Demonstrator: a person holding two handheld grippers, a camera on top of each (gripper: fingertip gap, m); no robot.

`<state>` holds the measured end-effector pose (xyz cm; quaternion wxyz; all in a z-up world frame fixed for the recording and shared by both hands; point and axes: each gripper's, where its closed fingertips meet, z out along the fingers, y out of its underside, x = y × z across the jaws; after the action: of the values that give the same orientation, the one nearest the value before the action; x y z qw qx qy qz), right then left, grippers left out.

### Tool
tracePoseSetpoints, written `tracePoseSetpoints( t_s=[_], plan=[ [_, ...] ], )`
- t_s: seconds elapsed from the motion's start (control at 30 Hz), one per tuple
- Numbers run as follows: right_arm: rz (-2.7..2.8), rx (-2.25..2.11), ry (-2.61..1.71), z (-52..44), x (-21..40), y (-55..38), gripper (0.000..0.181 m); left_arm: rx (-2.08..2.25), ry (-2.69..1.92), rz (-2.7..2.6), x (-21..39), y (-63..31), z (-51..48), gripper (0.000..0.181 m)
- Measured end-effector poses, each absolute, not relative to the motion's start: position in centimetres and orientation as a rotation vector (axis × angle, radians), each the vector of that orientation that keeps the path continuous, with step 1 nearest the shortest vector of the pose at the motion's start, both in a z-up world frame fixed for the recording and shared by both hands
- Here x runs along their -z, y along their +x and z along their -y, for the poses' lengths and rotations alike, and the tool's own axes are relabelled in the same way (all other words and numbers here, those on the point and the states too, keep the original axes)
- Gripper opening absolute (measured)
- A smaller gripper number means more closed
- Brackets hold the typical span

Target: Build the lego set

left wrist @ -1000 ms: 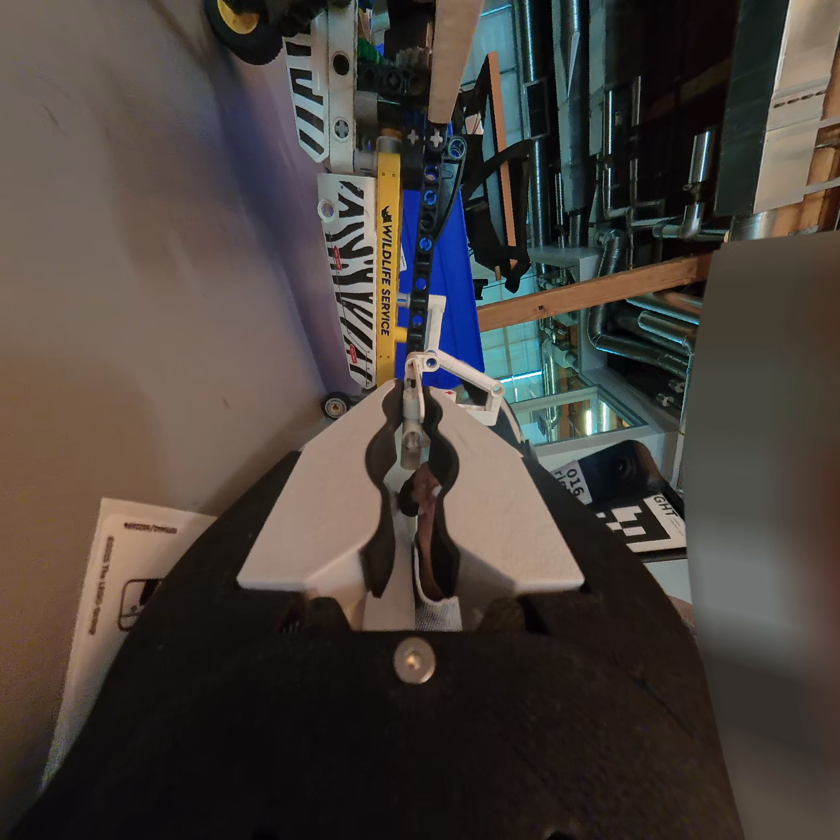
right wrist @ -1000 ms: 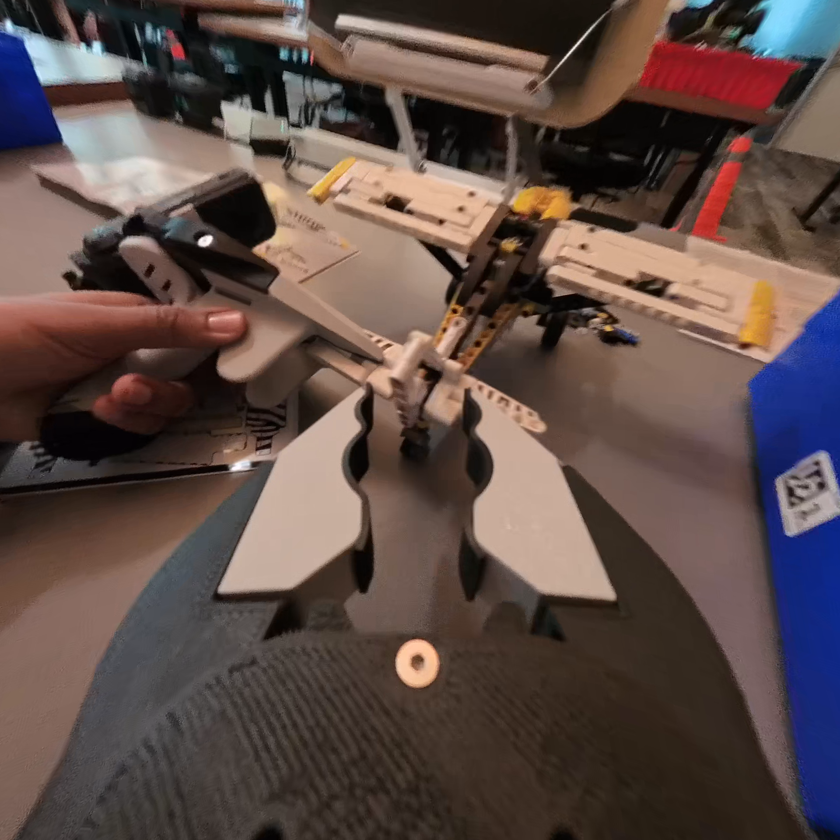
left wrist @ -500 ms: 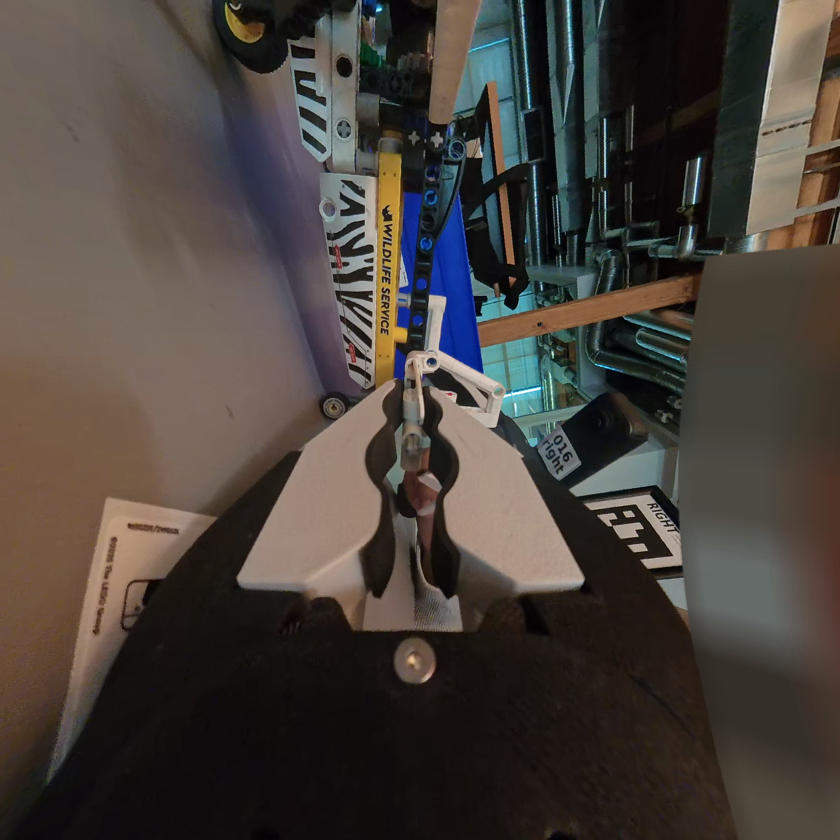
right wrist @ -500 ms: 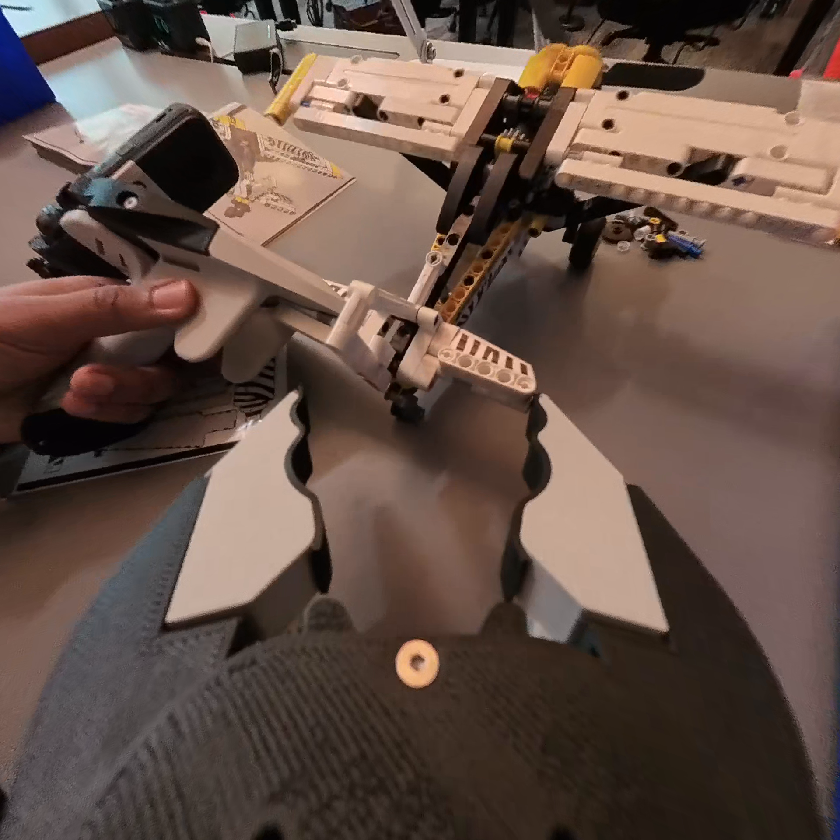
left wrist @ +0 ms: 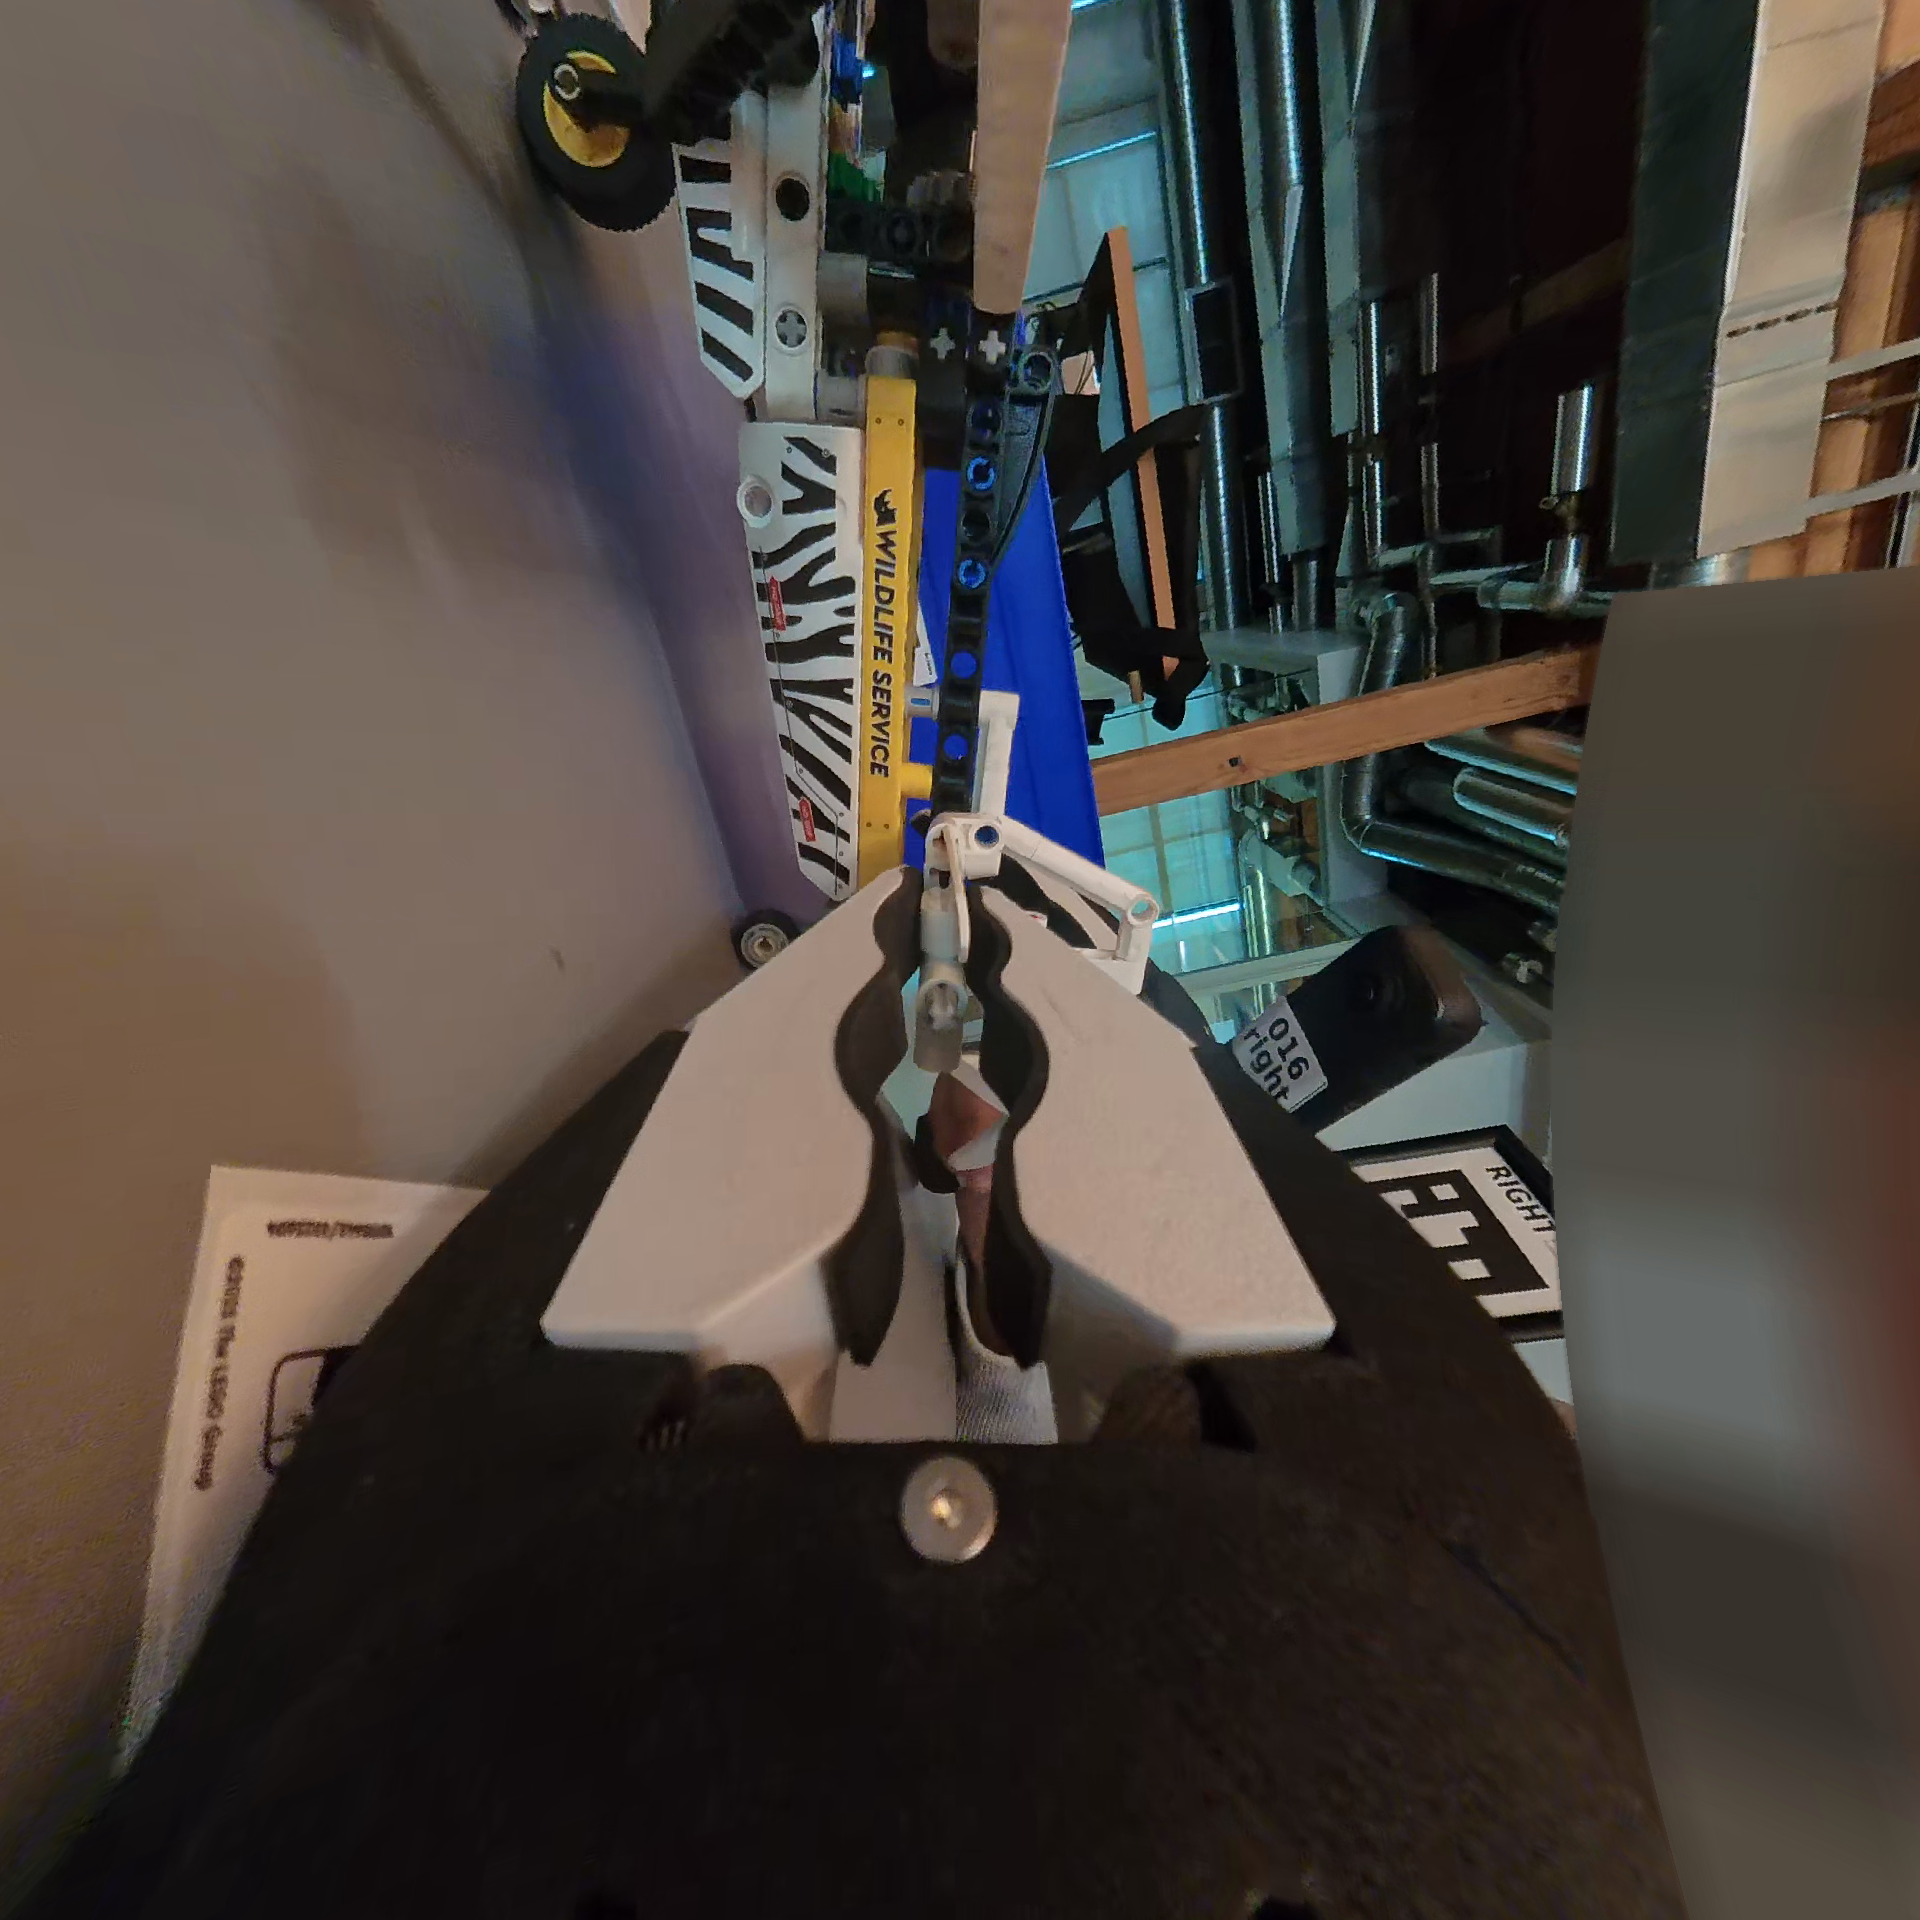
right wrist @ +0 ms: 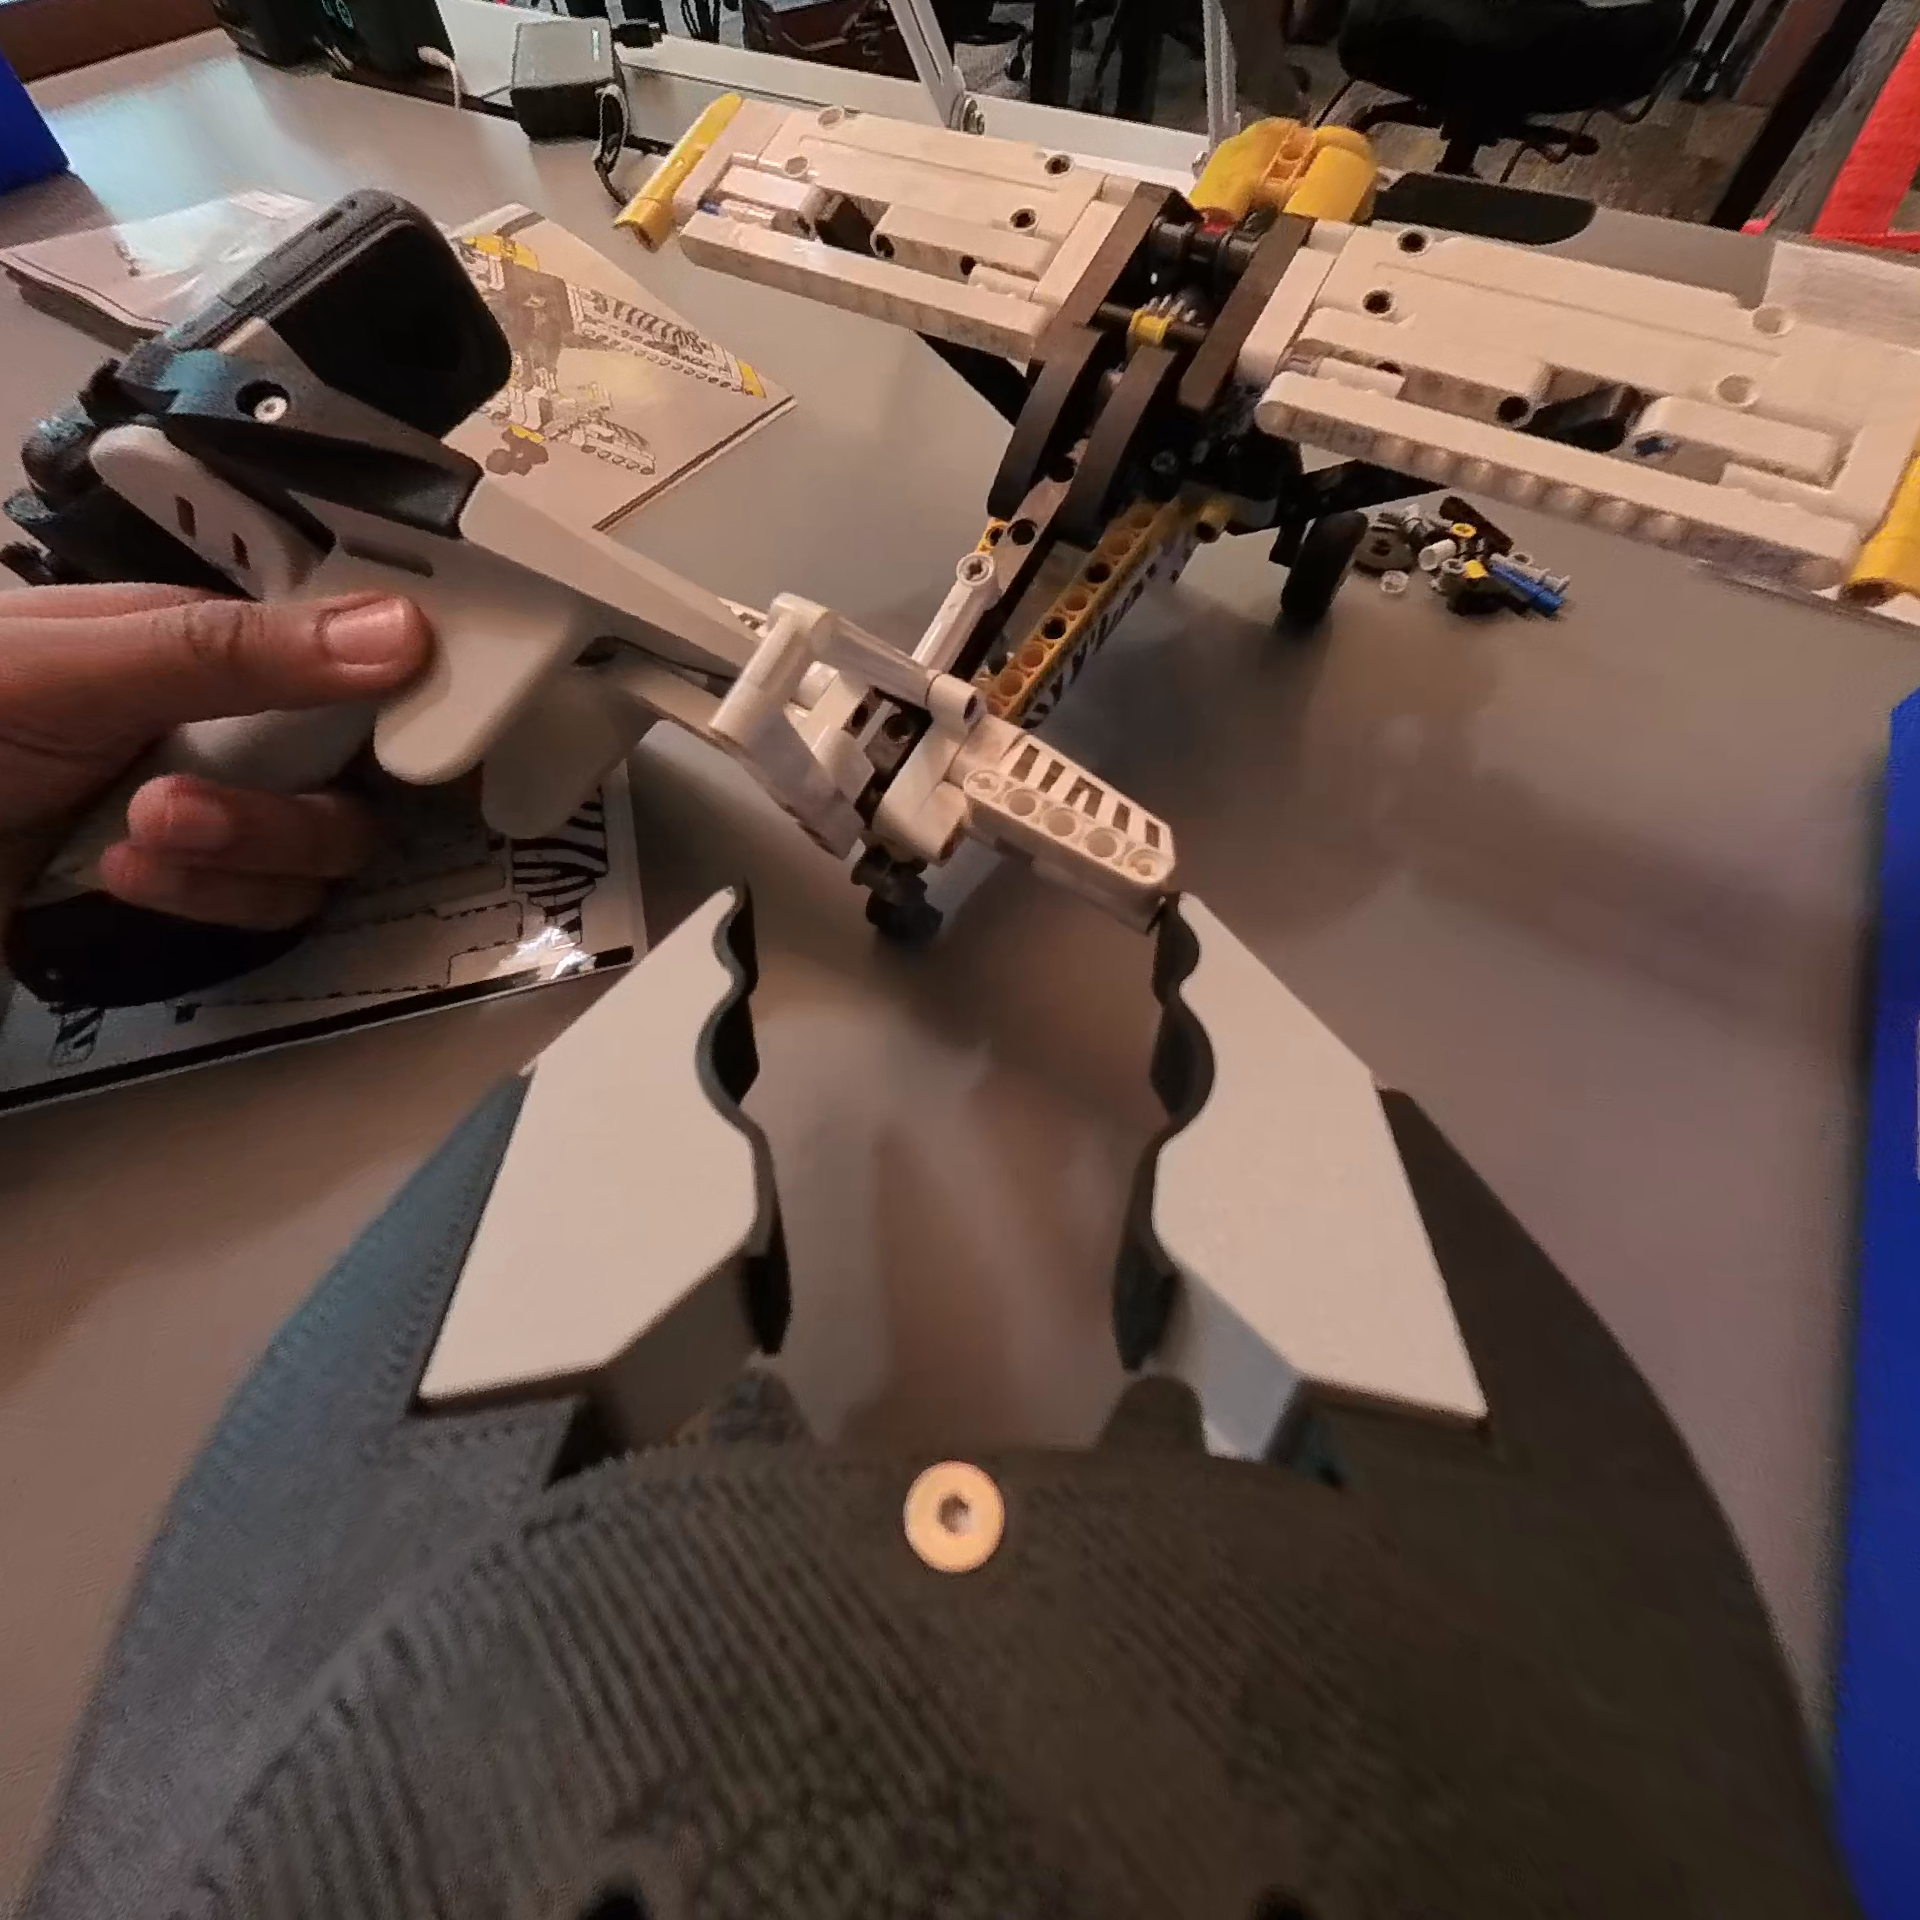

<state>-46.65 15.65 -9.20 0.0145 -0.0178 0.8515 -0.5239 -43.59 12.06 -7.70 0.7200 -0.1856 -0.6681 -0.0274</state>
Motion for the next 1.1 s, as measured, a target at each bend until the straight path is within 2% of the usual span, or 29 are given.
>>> tracePoseSetpoints(
  t_s=[0.03,0.3,0.47,0.7,0.77,0.87,0.93,1.0,1.1],
  plan=[
    [-2.655,1.628,-0.058,-15.6,9.2,-46.6,0.078,0.06,-0.418,1.476,7.7,-43.6,-12.1,0.006],
    [-2.649,1.616,-0.044,-15.6,9.3,-46.7,0.081,0.068,-0.44,1.473,7.7,-43.8,-12.3,0.006],
    [-2.623,1.653,0.001,-15.7,8.9,-47.1,0.077,0.07,-0.439,1.47,7.6,-43.8,-12.3,0.006],
    [-2.527,1.745,0.092,-16.1,7.6,-47.9,0.087,0.033,-0.343,1.429,6.7,-42.3,-10.3,0.006],
    [-2.498,1.851,0.093,-16.5,6.6,-48.1,0.082,-0.011,-0.362,1.432,6.3,-41.4,-10.2,0.006],
    [-2.348,2.223,0.044,-18.6,2.5,-47.4,0.072,-0.123,-0.53,1.457,5.3,-40.2,-11.4,0.005],
    [-2.148,2.433,-0.073,-20.1,-0.4,-44.6,0.054,-0.182,-0.705,1.487,4.9,-39.5,-12.8,0.006],
    [-2.01,2.466,-0.163,-20.3,-1.4,-41.0,0.058,-0.226,-0.879,1.485,4.3,-38.7,-14.5,0.005],
    [-2.178,2.242,-0.152,-18.0,1.3,-38.7,0.063,-0.257,-1.08,1.419,2.9,-37.1,-17.4,0.006]
  ],
)
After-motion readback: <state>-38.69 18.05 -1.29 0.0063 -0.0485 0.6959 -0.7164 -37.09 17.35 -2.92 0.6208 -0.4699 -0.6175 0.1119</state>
